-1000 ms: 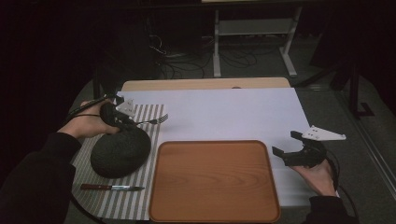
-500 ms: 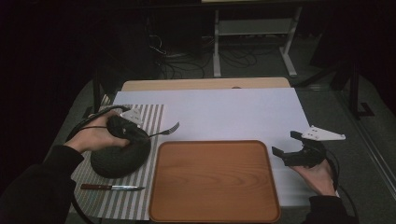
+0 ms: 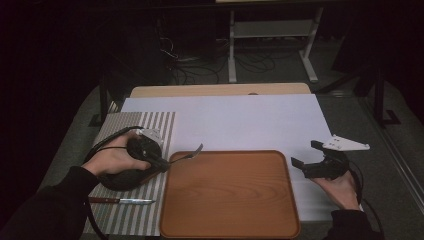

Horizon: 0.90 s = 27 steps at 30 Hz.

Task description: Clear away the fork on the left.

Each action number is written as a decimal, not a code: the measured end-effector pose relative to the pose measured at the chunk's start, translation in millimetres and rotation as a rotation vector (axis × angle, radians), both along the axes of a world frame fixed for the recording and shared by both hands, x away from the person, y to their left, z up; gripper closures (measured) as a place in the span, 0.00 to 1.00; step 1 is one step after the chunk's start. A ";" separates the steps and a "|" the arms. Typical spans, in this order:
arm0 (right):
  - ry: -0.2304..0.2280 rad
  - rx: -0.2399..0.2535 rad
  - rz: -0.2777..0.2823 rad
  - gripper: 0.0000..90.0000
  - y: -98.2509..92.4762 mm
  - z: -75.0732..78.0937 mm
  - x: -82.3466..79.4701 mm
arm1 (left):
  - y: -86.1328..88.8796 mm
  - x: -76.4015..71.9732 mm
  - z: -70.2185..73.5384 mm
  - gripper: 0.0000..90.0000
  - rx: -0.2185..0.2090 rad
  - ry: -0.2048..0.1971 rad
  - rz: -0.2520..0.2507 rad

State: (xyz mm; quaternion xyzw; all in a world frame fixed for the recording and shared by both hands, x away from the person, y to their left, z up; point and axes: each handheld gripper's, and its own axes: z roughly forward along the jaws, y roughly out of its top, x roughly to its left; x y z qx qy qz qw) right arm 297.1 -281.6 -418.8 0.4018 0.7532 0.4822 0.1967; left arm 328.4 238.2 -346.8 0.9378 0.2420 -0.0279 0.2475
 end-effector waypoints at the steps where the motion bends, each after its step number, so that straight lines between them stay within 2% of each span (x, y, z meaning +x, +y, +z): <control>1: 0.000 0.000 0.000 0.00 0.0 0.0 0.0 | -1.7 -0.6 -0.6 0.85 -0.008 0.019 0.013; 3: -0.001 -0.003 0.001 0.00 0.1 0.0 0.1 | -4.9 -1.8 -2.6 0.85 -0.027 0.053 0.051; 5: 0.000 -0.004 0.001 0.00 0.2 -0.1 0.1 | -7.3 -2.4 -5.4 0.85 -0.039 0.068 0.075; 9: -0.002 -0.005 0.002 0.00 0.1 0.0 0.1 | -10.5 -3.8 -15.5 0.85 -0.085 0.115 0.167; 11: 0.000 -0.004 0.000 0.00 0.1 0.1 -0.1 | -11.8 -5.4 -21.6 0.85 -0.104 0.173 0.221; 18: -0.002 -0.006 0.003 0.00 0.3 0.1 -0.2 | -17.7 -11.5 -40.2 0.85 -0.097 0.238 0.281; 20: -0.002 -0.007 0.002 0.00 0.3 0.1 -0.4 | -19.1 -12.9 -45.0 0.85 -0.081 0.269 0.291; 21: -0.003 -0.007 0.003 0.00 0.1 0.2 -0.5 | -19.6 -13.2 -46.6 0.85 -0.075 0.268 0.293; 27: -0.007 -0.002 0.003 0.00 -0.9 0.9 -1.4 | -25.7 -17.7 -52.9 0.85 -0.107 0.299 0.342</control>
